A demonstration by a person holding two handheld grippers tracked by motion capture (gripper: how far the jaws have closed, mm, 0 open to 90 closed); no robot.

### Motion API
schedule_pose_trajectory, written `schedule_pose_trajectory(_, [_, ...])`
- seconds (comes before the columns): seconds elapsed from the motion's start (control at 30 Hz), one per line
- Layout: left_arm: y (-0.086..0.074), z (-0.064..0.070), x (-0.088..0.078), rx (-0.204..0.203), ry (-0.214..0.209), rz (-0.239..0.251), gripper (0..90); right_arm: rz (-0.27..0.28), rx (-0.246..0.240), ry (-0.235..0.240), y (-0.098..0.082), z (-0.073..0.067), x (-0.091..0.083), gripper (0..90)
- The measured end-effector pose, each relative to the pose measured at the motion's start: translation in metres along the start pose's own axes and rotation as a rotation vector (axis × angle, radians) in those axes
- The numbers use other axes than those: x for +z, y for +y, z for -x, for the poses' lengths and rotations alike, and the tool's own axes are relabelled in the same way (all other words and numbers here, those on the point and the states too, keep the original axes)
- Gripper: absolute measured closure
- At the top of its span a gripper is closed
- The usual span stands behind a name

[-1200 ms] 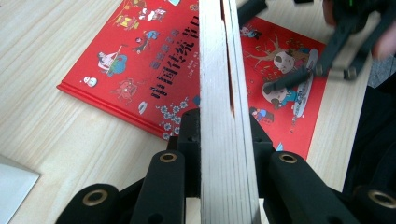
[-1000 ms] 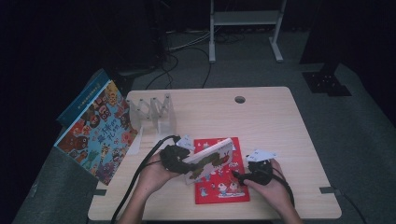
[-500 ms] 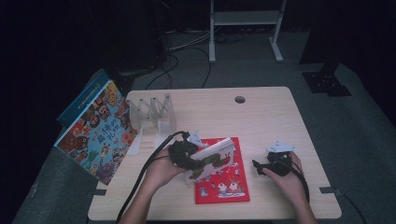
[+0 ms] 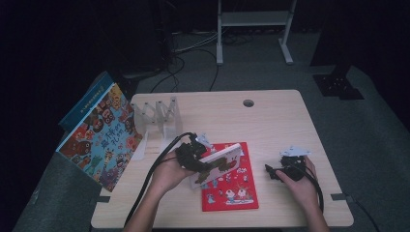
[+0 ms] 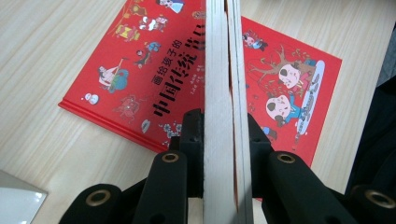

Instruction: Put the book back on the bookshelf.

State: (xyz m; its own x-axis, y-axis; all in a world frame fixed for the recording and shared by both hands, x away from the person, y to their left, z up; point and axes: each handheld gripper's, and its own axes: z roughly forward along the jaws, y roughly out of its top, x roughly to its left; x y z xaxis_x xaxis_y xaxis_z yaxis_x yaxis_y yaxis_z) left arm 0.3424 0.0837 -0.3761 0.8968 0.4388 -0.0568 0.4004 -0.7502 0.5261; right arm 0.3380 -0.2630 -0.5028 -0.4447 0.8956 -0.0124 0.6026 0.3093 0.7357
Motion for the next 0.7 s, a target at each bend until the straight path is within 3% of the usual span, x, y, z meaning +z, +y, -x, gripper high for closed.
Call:
schedule_pose_trajectory(0.07, [0.000, -0.002, -0.006, -0.011, 0.003, -0.003, 75.4, -0.004, 0.021, 0.009, 0.000, 0.002, 0.000, 11.7])
schedule_pose_trajectory(0.37, [-0.010, -0.011, -0.024, -0.047, 0.005, 0.012, 75.5, -0.005, 0.025, 0.005, -0.001, 0.002, 0.001, 11.2])
schedule_pose_trajectory(0.7, [-0.034, -0.028, -0.055, -0.109, 0.026, 0.021, 75.5, -0.006, 0.022, 0.010, 0.000, 0.002, 0.001, 11.0])
